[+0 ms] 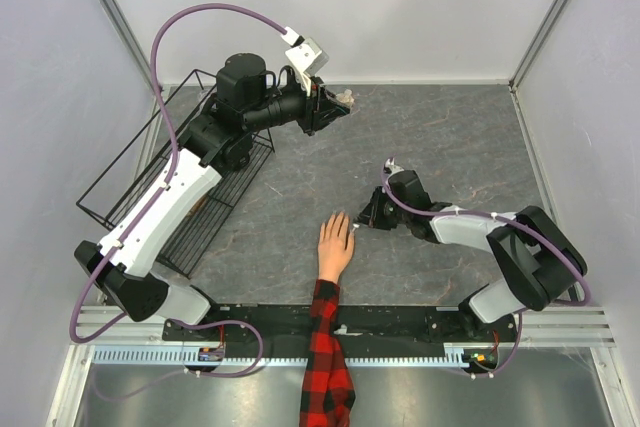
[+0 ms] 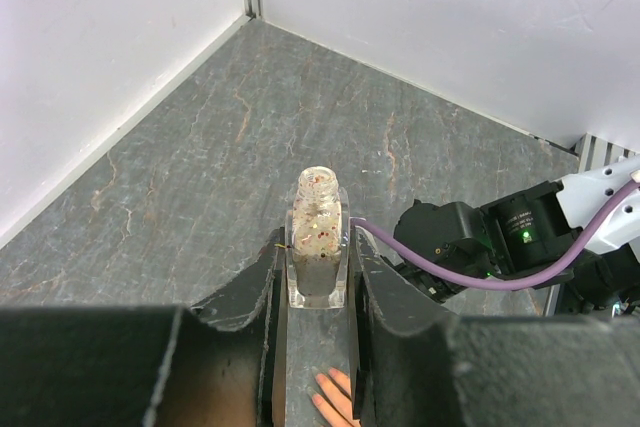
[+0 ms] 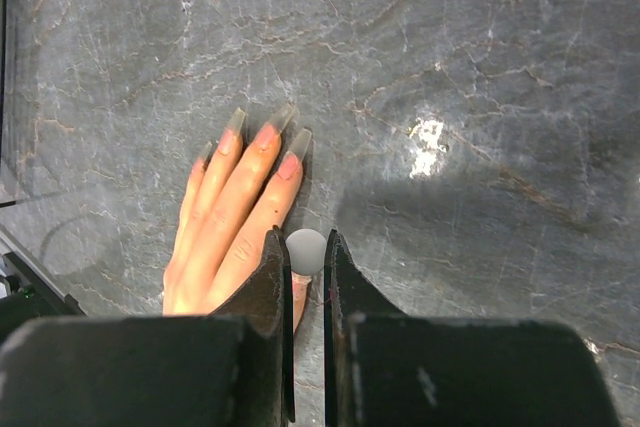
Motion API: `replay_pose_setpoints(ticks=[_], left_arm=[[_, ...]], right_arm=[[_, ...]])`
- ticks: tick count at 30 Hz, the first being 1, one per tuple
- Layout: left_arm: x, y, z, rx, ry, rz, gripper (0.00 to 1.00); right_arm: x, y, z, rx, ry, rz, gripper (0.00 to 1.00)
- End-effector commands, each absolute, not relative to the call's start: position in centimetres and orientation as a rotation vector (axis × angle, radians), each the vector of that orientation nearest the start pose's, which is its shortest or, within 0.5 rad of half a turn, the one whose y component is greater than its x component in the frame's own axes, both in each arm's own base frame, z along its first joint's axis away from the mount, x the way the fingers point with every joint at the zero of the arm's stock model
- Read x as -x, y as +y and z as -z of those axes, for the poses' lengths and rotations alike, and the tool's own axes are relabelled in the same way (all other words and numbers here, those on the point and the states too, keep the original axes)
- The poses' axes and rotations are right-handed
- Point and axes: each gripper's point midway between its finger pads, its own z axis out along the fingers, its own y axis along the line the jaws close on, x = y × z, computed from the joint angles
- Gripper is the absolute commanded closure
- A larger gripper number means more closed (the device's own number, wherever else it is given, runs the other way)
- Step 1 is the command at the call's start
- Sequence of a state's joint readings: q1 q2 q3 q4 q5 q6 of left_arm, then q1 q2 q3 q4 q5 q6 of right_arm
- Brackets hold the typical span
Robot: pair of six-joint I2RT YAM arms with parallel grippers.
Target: Paint the nails
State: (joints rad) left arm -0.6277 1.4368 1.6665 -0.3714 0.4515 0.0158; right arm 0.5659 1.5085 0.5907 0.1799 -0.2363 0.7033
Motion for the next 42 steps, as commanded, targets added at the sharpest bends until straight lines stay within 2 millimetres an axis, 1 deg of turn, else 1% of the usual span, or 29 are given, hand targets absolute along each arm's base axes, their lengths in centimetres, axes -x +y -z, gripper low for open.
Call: replay_pose_setpoints(ticks=[1, 8, 12, 13, 15, 20, 21, 23, 26, 30, 38, 42], left_arm=[[-30.6, -31.2, -43.5, -0.884, 1.462, 0.806, 0.98], [-30.9, -31.1, -43.4, -0.890, 1.461, 0.801, 0.98], [-31.1, -31.0, -43.5, -0.890, 1.457, 0.800, 0.98], [-31.1, -31.0, -43.7, -0.889, 1.454, 0.800, 0.98], [-31.1, -31.1, -43.6, -0.893, 1.455, 0.801, 0.98], [-30.9, -31.0, -43.7, -0.896, 1.453, 0.810, 0.98], [-30.7, -30.9, -44.0, -0.893, 1.445, 0.810, 0.98], [-30.6, -30.8, -43.8, -0.891, 1.447, 0.815, 0.98], [-30.4, -30.8, -43.8, -0.885, 1.445, 0.820, 0.98], [-30.1, -30.7, -43.8, -0.881, 1.447, 0.831, 0.98], [-29.8, -30.4, -44.0, -0.872, 1.444, 0.827, 0.98], [-29.9, -30.4, -44.0, -0.872, 1.443, 0.825, 0.98]], right_arm=[[-28.1, 26.2, -5.7, 0.001, 2.375, -0.935, 1.00], [-28.5, 26.5, -5.6, -0.003, 2.377, -0.938, 1.00], [-29.2, 26.5, -6.1, -0.001, 2.367, -0.918, 1.00], [-29.2, 26.1, -5.9, 0.005, 2.381, -0.878, 1.00], [-29.2, 25.8, -6.0, 0.007, 2.388, -0.853, 1.00], [-27.4, 25.3, -6.3, 0.022, 2.404, -0.858, 1.00], [-27.1, 25.1, -6.5, 0.022, 2.408, -0.851, 1.00], [-26.7, 24.8, -6.4, 0.017, 2.416, -0.841, 1.00], [-26.2, 24.8, -6.7, 0.026, 2.411, -0.847, 1.00], [-26.0, 24.7, -6.2, 0.018, 2.428, -0.839, 1.00], [-26.3, 24.8, -5.7, 0.008, 2.434, -0.826, 1.00], [-26.6, 25.0, -5.8, 0.009, 2.417, -0.843, 1.00]])
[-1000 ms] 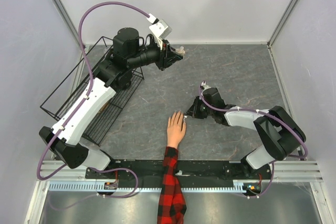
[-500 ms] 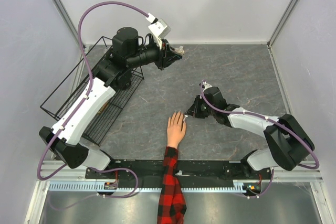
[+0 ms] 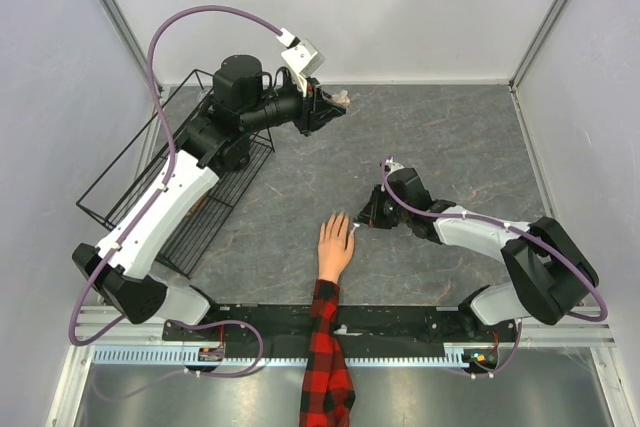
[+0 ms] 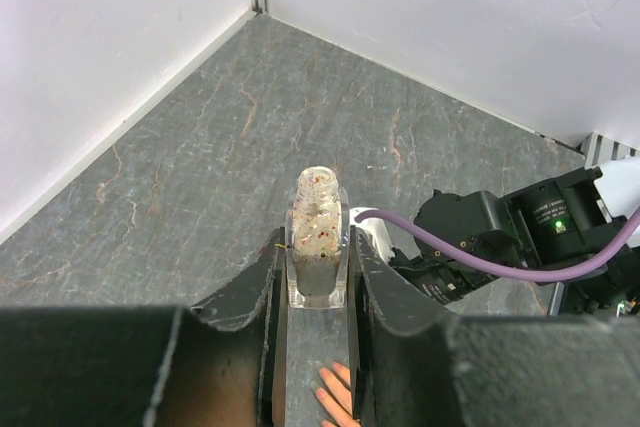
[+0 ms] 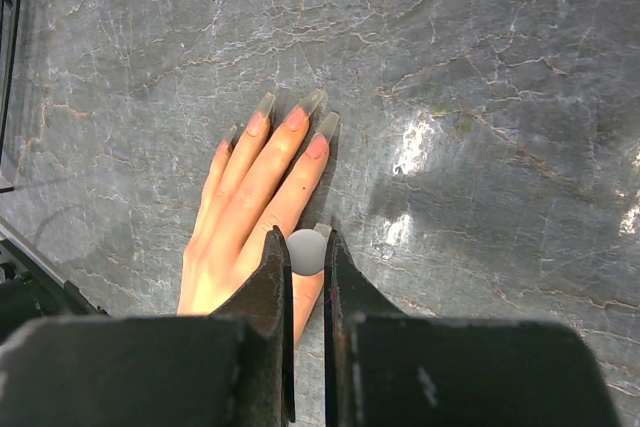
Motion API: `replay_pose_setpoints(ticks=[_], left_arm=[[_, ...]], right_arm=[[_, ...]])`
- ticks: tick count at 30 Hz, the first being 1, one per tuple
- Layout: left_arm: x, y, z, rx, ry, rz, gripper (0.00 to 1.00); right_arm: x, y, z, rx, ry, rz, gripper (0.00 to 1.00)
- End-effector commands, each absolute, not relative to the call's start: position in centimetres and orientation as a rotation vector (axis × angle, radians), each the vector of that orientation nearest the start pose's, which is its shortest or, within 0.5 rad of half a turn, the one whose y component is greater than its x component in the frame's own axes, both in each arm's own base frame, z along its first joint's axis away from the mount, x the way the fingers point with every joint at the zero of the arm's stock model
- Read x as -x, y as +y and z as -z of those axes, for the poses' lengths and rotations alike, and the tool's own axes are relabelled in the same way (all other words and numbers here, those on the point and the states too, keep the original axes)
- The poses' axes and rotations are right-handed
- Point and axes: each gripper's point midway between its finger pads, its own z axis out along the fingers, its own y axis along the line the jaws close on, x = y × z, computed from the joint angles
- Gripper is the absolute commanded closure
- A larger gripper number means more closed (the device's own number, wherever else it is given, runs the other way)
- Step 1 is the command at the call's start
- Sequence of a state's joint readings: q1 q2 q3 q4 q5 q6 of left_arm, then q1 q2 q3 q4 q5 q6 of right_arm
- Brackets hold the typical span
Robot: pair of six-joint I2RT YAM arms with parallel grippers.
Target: Paint the nails
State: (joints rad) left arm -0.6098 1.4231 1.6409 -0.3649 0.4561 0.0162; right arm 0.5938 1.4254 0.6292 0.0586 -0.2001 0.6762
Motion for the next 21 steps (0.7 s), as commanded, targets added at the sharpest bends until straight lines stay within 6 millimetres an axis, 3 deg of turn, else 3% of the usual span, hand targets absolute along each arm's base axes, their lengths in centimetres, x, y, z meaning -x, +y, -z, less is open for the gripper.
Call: replay_pose_setpoints(ticks=[1, 21], left_arm=[[-29.9, -30.4, -44.1, -0.872, 1.442, 0.825, 0.98], [-30.4, -30.4, -43.8, -0.867, 1.447, 0.806, 0.98]], right_arm=[[-26.5, 25.2, -5.8, 0.016, 2.420, -0.848, 1.00], [-27.5, 25.7, -5.3, 0.023, 2.425, -0.831, 1.00]])
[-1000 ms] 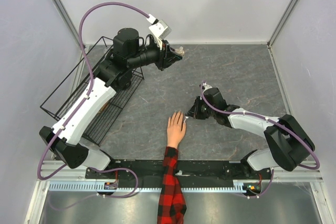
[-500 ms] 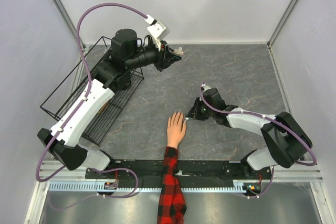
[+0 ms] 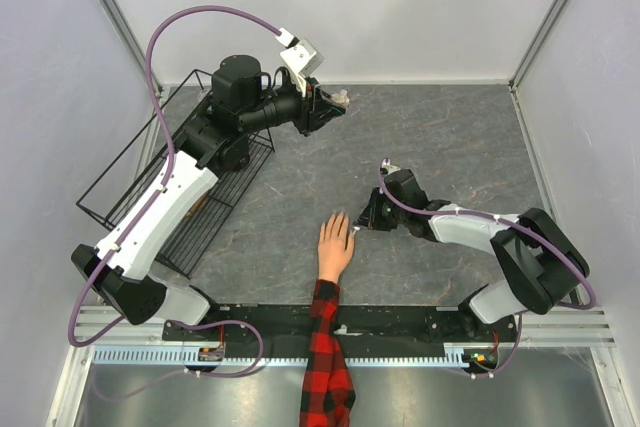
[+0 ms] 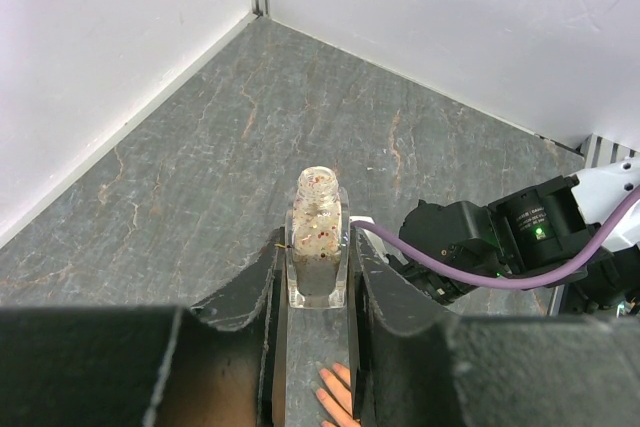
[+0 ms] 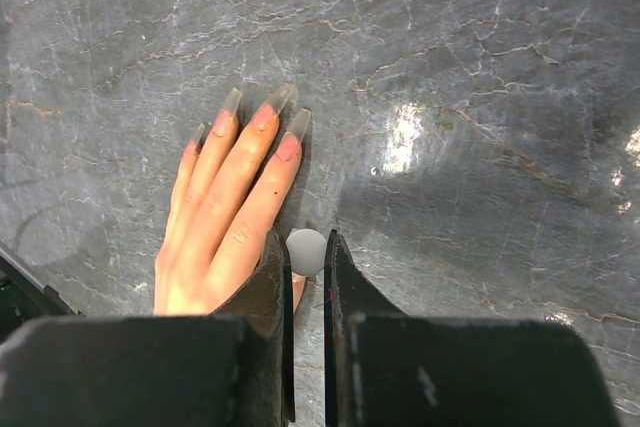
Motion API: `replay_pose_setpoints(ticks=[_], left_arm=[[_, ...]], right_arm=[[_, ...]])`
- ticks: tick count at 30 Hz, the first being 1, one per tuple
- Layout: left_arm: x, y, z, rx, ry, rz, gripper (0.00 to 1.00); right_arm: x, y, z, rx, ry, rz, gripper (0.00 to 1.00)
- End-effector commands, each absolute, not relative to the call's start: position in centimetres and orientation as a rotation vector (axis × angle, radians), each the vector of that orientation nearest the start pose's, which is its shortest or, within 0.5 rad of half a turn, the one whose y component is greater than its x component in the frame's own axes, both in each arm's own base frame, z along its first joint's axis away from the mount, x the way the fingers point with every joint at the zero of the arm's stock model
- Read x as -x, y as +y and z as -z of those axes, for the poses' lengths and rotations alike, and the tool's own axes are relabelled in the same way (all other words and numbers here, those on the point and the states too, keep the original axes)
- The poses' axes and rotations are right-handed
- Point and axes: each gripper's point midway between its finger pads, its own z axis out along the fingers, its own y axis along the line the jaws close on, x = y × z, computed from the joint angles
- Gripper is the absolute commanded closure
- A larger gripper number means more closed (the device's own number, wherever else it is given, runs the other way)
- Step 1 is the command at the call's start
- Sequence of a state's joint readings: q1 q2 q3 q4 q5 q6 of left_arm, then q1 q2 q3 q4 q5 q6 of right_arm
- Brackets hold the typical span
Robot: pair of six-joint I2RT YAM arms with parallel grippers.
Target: Paint the nails
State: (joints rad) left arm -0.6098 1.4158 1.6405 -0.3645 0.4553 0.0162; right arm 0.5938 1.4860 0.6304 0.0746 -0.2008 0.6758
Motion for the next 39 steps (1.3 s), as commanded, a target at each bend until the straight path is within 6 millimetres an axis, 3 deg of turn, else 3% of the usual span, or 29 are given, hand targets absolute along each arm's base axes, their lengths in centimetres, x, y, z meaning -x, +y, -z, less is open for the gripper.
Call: replay_pose_setpoints(ticks=[1, 17, 39], left_arm=[[-30.4, -30.3, -43.7, -0.867, 1.448, 0.804, 0.98], [-30.9, -29.9, -43.7, -0.872, 1.447, 0.792, 0.98], [-30.0, -29.2, -44.2, -0.853, 1.443, 0.808, 0.98]], right_arm=[[-27.7, 25.7, -5.3, 0.023, 2.425, -0.829, 1.00], [-28.6, 26.6, -5.7, 0.024, 2.407, -0.854, 1.00], [-28.3, 25.0, -5.4, -0.014, 2.438, -0.754, 1.00]])
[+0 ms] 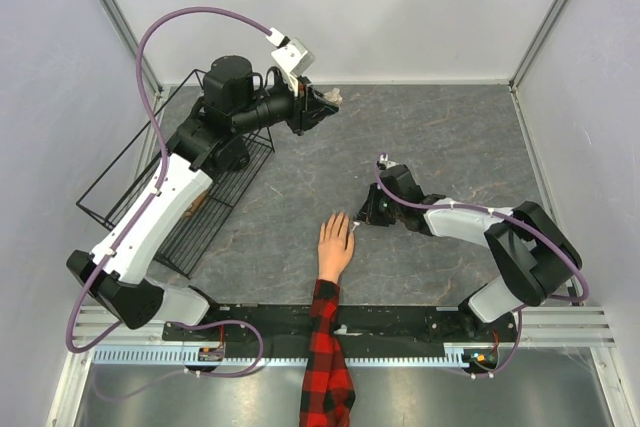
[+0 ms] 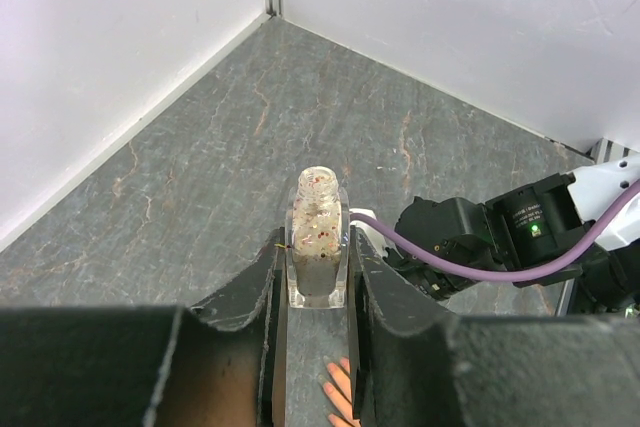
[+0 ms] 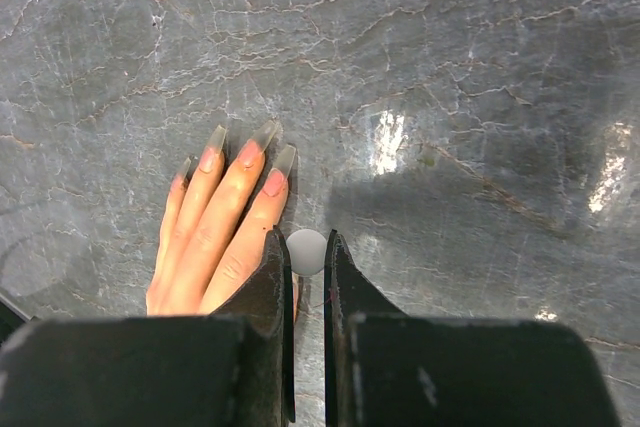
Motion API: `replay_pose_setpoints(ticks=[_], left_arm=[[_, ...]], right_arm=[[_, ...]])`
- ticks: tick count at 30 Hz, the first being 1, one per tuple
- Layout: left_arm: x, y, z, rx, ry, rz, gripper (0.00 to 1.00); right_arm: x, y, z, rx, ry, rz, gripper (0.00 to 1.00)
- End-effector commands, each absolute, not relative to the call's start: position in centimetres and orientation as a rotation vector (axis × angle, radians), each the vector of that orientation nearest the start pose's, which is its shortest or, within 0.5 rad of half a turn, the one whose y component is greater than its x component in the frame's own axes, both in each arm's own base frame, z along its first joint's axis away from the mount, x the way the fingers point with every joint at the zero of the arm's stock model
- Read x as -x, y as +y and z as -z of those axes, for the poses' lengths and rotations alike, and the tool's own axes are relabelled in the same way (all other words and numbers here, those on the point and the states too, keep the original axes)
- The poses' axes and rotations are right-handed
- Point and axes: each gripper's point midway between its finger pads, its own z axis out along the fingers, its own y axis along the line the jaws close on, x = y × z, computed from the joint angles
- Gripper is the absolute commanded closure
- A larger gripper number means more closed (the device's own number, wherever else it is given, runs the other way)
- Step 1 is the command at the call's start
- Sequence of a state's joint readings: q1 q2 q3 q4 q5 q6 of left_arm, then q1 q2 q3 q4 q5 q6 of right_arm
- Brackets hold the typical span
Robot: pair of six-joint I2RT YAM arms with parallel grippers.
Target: Paint the nails
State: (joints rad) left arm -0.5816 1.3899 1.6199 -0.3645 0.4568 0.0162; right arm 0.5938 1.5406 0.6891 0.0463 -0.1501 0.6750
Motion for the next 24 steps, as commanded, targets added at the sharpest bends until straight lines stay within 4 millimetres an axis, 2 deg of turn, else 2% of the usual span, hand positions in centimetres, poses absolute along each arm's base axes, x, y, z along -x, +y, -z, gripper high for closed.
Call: replay_pose_setpoints(ticks=[1, 10, 15, 16, 18, 19, 21, 22, 24], left_arm=[[-30.0, -29.1, -44.2, -0.853, 1.443, 0.808, 0.98], [-30.0, -29.1, -44.6, -0.859, 1.424, 0.800, 0.98], [-29.8, -29.2, -45.1, -0.864, 1.399, 0.804, 0.98], [-29.7, -29.2, -45.1, -0.867, 1.399, 0.808, 0.98], [-29.2, -29.2, -45.1, -0.875, 1.391, 0.823, 0.98], [-29.0, -29.2, -45.2, -0.876, 1.382, 0.829, 0.98], [-28.2, -29.2, -45.2, -0.884, 1.374, 0.859, 0.98], [-28.0, -29.1, -45.5, -0.885, 1.363, 0.867, 0.98], [-26.7, -29.1, -45.8, -0.916, 1.331, 0.901, 0.98]], right_arm=[[-28.3, 25.0, -5.7, -0.010, 2.430, -0.758, 1.00], [-27.5, 24.2, -8.7, 0.022, 2.370, -0.768, 1.00], [-28.0, 22.6, -11.7, 0.062, 2.345, -0.699, 1.00], [-29.0, 22.1, -13.2, 0.050, 2.314, -0.690, 1.00], [-29.2, 20.9, -14.8, 0.067, 2.301, -0.656, 1.00], [-30.2, 20.2, -16.6, 0.051, 2.264, -0.651, 1.00], [-30.3, 19.1, -18.6, 0.072, 2.235, -0.629, 1.00], [-31.0, 18.6, -21.4, 0.068, 2.173, -0.634, 1.00], [-30.9, 18.0, -23.6, 0.091, 2.132, -0.630, 1.00]])
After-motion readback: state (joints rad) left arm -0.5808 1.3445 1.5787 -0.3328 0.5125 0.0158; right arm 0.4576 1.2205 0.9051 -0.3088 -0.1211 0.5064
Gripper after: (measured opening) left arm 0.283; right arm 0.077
